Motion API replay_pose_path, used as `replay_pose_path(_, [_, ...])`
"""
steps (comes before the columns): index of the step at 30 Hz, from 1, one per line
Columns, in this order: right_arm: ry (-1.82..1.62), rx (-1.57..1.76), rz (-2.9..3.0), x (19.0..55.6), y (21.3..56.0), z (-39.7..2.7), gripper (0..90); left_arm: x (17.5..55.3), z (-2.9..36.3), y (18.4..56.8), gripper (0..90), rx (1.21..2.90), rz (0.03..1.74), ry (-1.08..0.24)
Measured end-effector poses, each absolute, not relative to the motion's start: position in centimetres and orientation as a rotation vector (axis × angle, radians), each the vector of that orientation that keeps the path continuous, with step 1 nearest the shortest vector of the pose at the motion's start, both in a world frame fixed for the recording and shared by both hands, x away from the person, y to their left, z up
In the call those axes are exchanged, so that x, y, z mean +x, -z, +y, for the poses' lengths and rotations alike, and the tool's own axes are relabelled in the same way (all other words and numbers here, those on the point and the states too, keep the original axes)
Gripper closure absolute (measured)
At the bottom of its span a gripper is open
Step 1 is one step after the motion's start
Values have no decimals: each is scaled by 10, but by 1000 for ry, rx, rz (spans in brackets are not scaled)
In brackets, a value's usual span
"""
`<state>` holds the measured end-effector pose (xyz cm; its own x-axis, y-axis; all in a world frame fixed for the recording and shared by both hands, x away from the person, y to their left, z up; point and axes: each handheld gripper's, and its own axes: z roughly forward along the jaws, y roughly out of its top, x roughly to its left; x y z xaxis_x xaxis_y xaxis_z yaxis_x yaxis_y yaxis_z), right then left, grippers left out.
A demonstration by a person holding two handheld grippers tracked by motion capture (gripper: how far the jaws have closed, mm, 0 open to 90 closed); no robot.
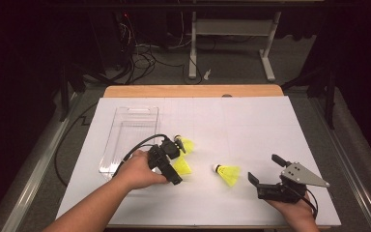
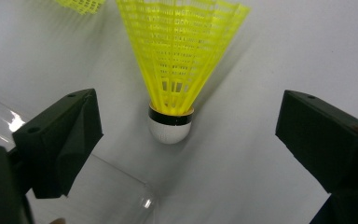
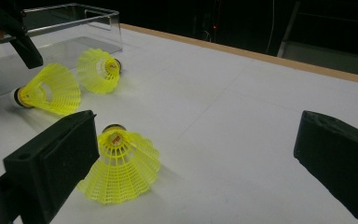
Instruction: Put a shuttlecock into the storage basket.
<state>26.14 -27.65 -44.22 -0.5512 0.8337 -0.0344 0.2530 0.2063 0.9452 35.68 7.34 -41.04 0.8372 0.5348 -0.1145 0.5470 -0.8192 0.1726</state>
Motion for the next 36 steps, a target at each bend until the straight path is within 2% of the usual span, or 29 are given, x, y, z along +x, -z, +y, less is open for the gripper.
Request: replay_pose_path(36, [-1359,1014,1920,262,442,-277,2,361,69,420,191,2858,832,92])
